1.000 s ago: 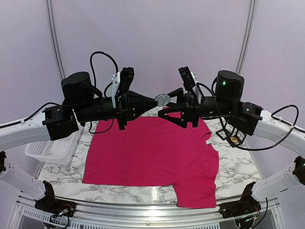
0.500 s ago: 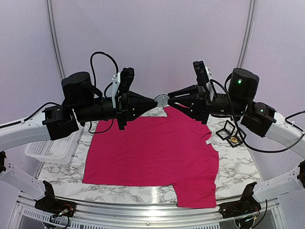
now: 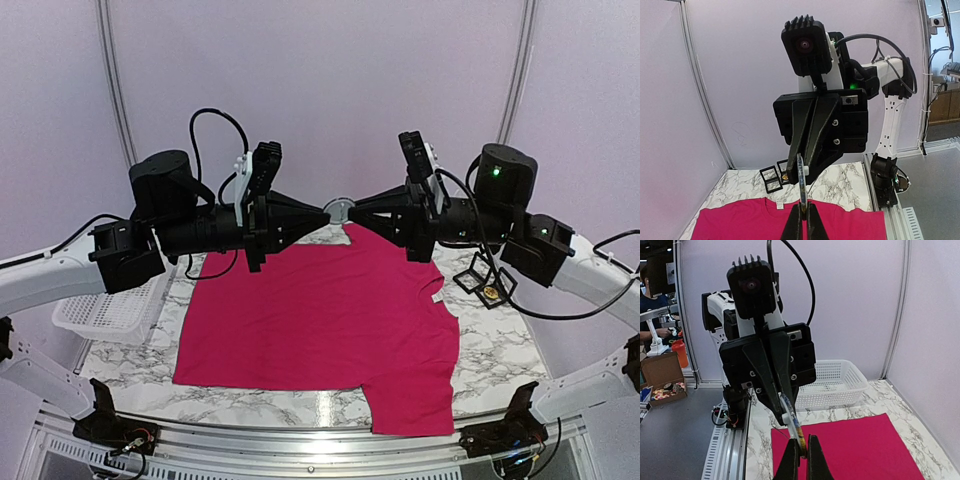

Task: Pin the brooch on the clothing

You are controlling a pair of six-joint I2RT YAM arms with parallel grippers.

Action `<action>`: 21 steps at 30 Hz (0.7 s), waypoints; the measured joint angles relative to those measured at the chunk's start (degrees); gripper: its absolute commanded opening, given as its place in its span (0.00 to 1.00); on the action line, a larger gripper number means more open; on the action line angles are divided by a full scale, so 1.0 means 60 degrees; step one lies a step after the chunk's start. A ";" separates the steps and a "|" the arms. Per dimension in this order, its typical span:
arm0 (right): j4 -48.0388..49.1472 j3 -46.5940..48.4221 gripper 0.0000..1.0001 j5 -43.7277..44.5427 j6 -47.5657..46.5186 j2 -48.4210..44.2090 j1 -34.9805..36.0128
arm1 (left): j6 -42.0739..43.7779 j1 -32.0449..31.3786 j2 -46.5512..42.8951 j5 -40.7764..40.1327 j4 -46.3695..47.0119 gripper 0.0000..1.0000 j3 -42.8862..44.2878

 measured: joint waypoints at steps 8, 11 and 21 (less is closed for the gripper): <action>0.0051 -0.0040 0.00 0.0470 0.0073 -0.0007 -0.0004 | -0.0280 0.0000 0.0000 -0.0412 -0.0066 0.75 -0.0004; 0.0113 -0.0386 0.00 0.1275 0.0124 -0.0098 -0.0168 | -0.0433 0.0011 0.0000 -0.1067 -0.0306 0.80 -0.0087; 0.0484 -0.3683 0.00 0.4408 0.0685 0.0597 -0.1410 | -0.2419 0.1450 0.0805 -0.3158 -0.0867 0.75 -0.2004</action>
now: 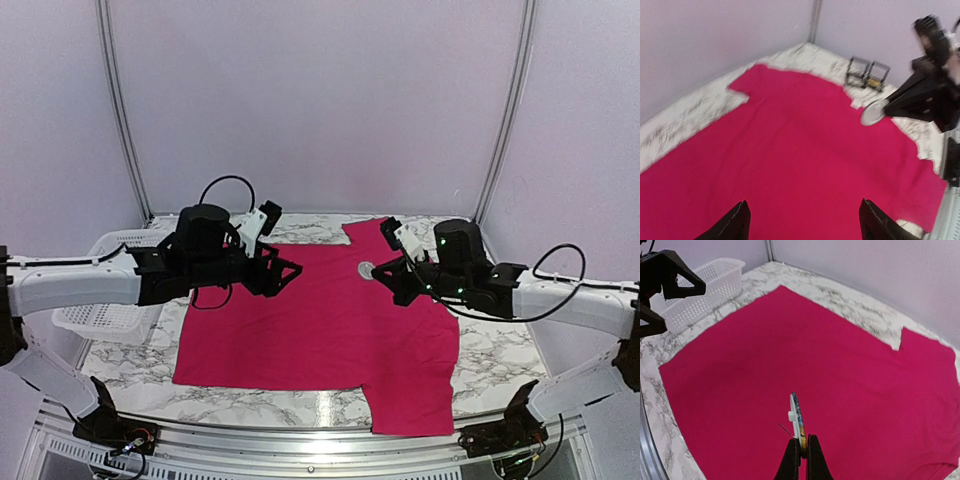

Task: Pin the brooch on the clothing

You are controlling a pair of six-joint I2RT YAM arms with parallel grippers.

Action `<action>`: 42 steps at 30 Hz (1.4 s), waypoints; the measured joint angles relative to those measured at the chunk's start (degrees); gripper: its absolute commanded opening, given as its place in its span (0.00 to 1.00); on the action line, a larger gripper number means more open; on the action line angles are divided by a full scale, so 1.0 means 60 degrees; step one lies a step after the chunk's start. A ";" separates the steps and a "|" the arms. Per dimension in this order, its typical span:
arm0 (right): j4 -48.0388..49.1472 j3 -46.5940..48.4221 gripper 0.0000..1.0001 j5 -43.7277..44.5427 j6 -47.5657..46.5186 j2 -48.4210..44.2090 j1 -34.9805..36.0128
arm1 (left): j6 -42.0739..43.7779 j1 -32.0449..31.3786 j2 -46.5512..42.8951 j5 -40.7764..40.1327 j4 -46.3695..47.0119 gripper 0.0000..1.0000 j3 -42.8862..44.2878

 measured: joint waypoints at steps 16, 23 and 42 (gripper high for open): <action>0.1563 -0.0022 0.00 0.0415 0.0044 0.3286 -0.2266 | -0.0994 0.1406 0.3330 -0.0503 -0.0317 0.68 -0.0011; 0.1650 0.0430 0.00 0.0568 -0.0273 0.4156 -0.2346 | -0.0466 0.1158 0.5166 0.0066 -0.0302 0.66 0.1956; 0.1847 -0.0120 0.00 -0.0018 -0.0018 0.4852 -0.2350 | -0.0583 0.1158 0.4830 -0.0324 -0.0127 0.67 0.0131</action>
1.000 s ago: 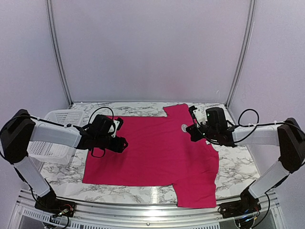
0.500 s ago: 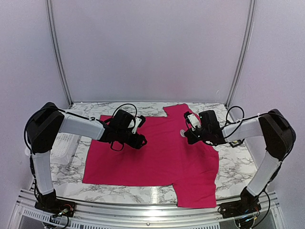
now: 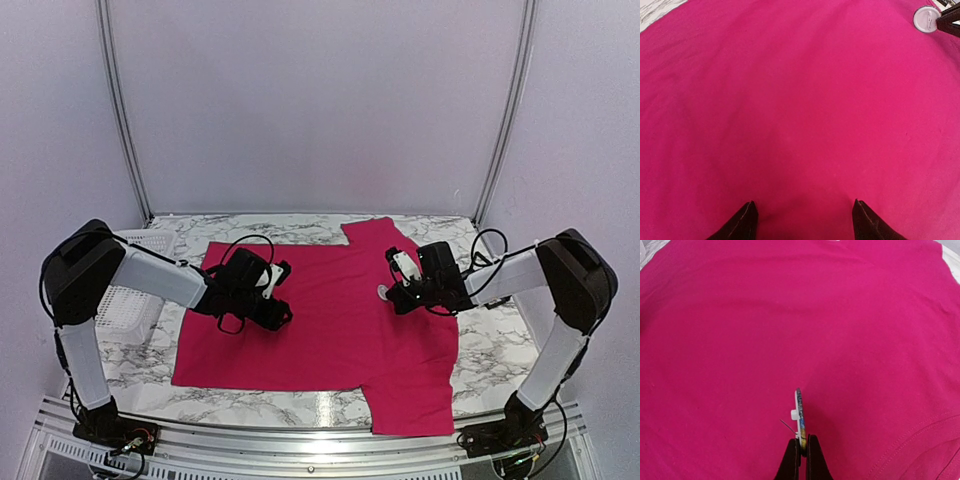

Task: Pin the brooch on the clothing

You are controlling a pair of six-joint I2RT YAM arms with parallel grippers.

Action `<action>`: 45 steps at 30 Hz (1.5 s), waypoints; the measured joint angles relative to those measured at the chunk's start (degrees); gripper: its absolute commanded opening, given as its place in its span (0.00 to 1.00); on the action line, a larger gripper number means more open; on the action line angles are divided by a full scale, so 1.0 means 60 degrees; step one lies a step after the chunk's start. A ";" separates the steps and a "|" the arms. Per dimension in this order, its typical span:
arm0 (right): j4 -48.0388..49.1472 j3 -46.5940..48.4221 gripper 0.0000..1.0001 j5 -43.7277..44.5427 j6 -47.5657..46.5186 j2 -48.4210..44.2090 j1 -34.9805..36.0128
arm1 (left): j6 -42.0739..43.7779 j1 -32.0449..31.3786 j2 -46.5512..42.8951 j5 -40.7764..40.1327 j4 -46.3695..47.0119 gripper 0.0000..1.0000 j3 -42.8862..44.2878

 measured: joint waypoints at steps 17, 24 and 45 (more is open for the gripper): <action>0.0750 0.0379 0.00 0.0339 -0.1596 -0.0346 -0.0004 | 0.2295 -0.0951 0.2936 0.1840 -0.0576 0.64 0.5501; 0.1818 -0.1002 0.00 0.0331 -0.1104 -0.1548 -0.0004 | 0.2940 -0.1290 0.3821 0.2932 -0.1158 0.65 0.5610; 0.2444 -0.2364 0.00 -0.1162 -0.0015 -0.2452 0.0011 | 0.4051 -0.2058 0.3523 0.2703 -0.2004 0.26 0.5468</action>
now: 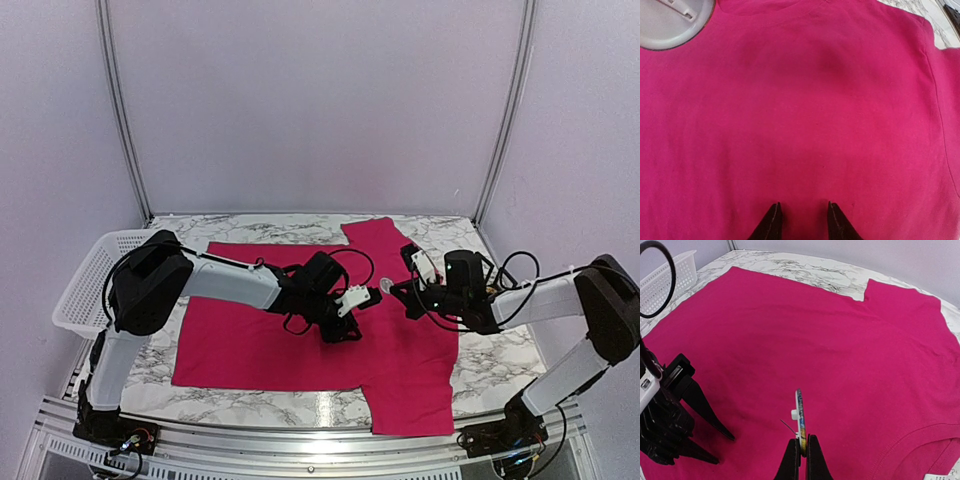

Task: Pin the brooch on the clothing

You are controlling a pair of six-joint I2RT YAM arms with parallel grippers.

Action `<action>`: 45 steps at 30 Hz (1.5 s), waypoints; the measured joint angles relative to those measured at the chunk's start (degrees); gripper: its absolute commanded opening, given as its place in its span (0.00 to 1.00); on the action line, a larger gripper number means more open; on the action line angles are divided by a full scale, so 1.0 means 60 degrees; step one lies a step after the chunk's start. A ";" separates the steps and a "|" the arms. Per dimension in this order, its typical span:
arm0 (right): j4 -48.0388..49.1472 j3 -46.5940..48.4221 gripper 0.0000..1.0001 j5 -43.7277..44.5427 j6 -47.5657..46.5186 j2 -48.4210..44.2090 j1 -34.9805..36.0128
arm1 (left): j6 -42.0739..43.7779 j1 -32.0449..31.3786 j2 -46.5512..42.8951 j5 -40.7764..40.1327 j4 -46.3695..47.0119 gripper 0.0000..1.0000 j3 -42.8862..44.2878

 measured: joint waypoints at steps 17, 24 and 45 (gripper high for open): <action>0.0423 -0.0284 0.00 -0.0641 0.0004 0.0331 0.0040 | -0.0313 0.0273 -0.0004 0.0878 0.0058 0.00 -0.0095; 0.1271 -0.0703 0.00 -0.0339 -0.0131 0.0328 0.0211 | -0.0688 0.0430 -0.0076 0.1417 0.0029 0.00 -0.0018; 0.6153 -0.2470 0.00 0.2616 -0.3457 0.2386 0.2528 | -0.1599 0.0783 -0.0160 0.2532 0.0248 0.00 -0.0018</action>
